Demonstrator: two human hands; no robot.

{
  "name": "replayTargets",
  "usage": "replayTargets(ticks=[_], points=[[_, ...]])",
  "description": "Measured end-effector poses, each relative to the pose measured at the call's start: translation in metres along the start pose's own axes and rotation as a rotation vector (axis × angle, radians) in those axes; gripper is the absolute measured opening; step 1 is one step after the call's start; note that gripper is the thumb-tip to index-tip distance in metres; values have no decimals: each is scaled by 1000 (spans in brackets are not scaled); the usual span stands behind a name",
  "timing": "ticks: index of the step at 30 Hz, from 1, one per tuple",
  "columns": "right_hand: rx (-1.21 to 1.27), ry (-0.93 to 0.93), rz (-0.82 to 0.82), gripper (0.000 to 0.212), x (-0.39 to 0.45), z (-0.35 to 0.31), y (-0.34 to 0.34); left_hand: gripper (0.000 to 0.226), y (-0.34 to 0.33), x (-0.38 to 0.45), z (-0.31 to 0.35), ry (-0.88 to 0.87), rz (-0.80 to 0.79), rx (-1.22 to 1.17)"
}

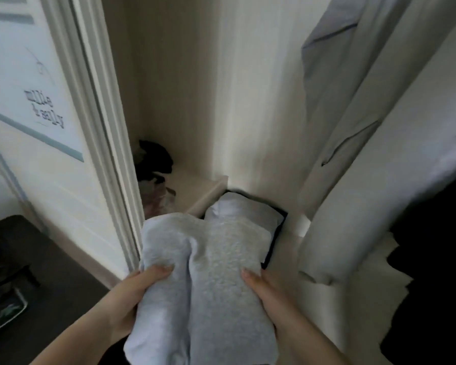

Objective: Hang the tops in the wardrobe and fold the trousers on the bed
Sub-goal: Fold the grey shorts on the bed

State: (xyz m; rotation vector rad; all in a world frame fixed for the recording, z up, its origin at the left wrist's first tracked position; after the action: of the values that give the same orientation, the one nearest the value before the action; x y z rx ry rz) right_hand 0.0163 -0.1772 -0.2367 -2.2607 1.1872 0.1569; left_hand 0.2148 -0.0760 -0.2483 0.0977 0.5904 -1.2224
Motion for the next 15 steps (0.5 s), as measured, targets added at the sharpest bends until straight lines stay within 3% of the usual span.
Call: replayTargets(ticks=[4, 7, 10, 15], points=[[56, 63, 126, 44, 38, -5, 19, 28, -10, 65, 21, 136, -72, 89], [104, 73, 232, 38, 63, -8, 40, 36, -21, 102, 28, 208, -94, 122], [190, 54, 303, 34, 91, -12, 53, 53, -25, 140, 39, 204, -47, 141], [355, -39, 308, 36, 148, -2, 80, 52, -22, 213, 44, 198, -40, 219]])
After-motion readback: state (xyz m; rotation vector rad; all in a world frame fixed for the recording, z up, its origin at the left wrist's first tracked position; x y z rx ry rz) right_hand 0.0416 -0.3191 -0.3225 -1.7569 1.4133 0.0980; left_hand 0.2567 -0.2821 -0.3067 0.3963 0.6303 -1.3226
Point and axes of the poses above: each hand's wrist, its own x-axis towards the middle knuckle, its own y-axis out of the back of the hand, z = x × y, the point moved 6 cm from there along x, towards the middle knuckle, and after that the axes turned 13 degrees about x, right-handed, at the moved point
